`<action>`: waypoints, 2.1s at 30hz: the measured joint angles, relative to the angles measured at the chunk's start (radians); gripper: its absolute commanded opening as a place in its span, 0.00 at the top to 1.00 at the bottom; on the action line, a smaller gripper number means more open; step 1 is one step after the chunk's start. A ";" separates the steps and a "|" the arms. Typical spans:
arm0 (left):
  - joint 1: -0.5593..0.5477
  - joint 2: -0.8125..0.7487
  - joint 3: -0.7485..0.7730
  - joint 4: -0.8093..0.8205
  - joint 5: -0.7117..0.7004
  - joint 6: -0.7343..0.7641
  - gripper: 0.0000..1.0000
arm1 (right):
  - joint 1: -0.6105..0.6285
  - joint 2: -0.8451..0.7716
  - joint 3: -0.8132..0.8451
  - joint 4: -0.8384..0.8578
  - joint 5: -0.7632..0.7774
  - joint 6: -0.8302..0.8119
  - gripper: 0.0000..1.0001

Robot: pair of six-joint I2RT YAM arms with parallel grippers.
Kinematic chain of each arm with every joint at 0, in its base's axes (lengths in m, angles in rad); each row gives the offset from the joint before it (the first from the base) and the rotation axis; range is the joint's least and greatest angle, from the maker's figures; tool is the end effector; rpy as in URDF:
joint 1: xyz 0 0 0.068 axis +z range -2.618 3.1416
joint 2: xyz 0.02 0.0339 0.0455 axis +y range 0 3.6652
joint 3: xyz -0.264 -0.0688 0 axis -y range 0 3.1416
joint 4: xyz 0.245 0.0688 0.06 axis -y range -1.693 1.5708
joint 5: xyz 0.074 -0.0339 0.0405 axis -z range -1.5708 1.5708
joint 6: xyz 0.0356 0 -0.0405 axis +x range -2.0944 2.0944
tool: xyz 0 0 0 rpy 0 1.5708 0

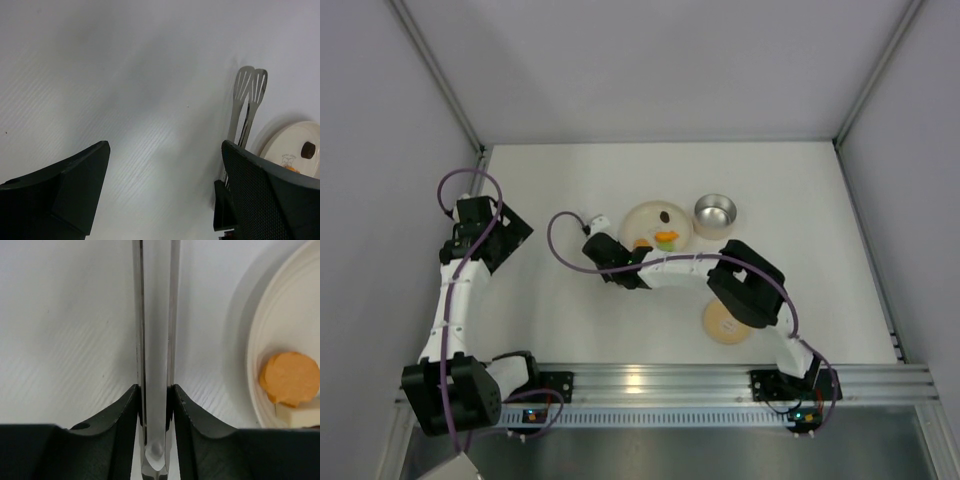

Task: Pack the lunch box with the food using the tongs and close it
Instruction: Move the clamp to the center of the board, then pick up the clamp at the center of the board.

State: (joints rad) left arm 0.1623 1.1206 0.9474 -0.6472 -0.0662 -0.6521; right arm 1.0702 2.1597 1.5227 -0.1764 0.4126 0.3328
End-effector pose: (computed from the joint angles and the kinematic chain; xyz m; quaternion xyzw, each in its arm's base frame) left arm 0.2281 0.0397 0.2880 -0.3794 0.8491 -0.0589 0.3628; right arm 0.2393 0.4077 0.1581 -0.2571 0.8756 0.0882 0.3993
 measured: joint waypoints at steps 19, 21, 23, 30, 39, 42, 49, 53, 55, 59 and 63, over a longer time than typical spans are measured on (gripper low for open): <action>0.000 -0.013 -0.002 0.000 0.000 0.001 0.02 | 0.061 -0.069 -0.071 -0.003 0.024 -0.011 0.40; 0.000 -0.013 -0.002 0.001 0.000 0.001 0.02 | 0.059 -0.068 -0.049 0.000 0.024 -0.012 0.37; 0.000 -0.013 -0.003 0.001 0.000 0.002 0.02 | 0.057 -0.063 -0.032 0.006 0.023 -0.012 0.37; 0.000 -0.013 -0.004 0.001 0.000 0.006 0.01 | 0.052 -0.023 0.005 0.005 0.014 -0.010 0.34; 0.000 -0.013 -0.006 0.003 0.000 0.011 0.02 | 0.052 -0.013 0.005 -0.005 0.010 -0.006 0.31; 0.000 -0.013 -0.006 0.003 0.000 0.012 0.02 | 0.052 -0.014 0.004 -0.004 0.011 -0.007 0.31; 0.000 -0.013 -0.007 0.003 0.000 0.016 0.02 | 0.052 -0.060 -0.020 -0.014 0.031 -0.011 0.27; 0.000 -0.013 -0.007 0.003 0.001 0.016 0.01 | 0.052 -0.098 -0.025 -0.016 0.048 -0.019 0.24; 0.000 -0.013 -0.007 0.003 0.002 0.018 0.02 | 0.052 -0.108 -0.025 -0.016 0.051 -0.020 0.23; 0.000 -0.013 -0.007 0.003 0.002 0.019 0.02 | 0.052 -0.109 -0.028 -0.016 0.047 -0.024 0.23; 0.000 -0.013 -0.007 0.003 0.002 0.019 0.02 | 0.052 -0.107 -0.031 -0.016 0.046 -0.023 0.22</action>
State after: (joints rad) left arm 0.1623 1.1076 0.9401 -0.6441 -0.0639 -0.6331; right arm 1.1225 2.0529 1.4921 -0.1925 0.4587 0.3099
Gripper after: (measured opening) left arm 0.985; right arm 0.777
